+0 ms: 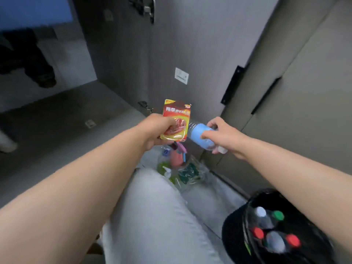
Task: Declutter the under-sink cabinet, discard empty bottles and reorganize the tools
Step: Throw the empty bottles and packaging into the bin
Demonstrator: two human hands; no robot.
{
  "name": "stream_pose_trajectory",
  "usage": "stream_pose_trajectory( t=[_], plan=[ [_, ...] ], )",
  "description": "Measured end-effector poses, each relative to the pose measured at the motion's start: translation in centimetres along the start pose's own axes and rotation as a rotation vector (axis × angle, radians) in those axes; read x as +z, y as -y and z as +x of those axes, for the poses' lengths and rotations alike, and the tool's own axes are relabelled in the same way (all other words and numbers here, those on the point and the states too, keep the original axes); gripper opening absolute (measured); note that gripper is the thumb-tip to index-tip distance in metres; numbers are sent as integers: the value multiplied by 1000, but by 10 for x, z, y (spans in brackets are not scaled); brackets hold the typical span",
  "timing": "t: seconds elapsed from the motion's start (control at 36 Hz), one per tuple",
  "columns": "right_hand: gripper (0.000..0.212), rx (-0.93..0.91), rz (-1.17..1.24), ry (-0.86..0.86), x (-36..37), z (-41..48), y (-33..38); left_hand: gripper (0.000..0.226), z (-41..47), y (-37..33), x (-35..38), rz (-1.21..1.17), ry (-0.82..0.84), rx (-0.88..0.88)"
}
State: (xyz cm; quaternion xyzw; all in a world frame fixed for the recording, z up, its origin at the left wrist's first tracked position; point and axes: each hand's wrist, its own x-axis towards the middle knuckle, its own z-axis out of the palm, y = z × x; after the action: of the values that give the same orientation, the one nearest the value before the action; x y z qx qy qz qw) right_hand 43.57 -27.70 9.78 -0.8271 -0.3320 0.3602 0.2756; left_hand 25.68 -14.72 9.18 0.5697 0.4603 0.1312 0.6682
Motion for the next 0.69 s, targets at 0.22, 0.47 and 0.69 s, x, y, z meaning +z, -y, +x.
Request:
stream_pose_trajectory(
  t=[0.22, 0.47, 0.69],
  plan=[
    [52, 88, -141, -115, -119, -128, -98, 19, -61, -11, 138, 150, 246, 45],
    [45, 256, -479, 20, -171, -195, -185, 24, -81, 50, 179, 312, 408, 120],
    [42, 371, -692, 242, -98, -171, -233, 32, -77, 61, 180, 422, 360, 108]
  ],
)
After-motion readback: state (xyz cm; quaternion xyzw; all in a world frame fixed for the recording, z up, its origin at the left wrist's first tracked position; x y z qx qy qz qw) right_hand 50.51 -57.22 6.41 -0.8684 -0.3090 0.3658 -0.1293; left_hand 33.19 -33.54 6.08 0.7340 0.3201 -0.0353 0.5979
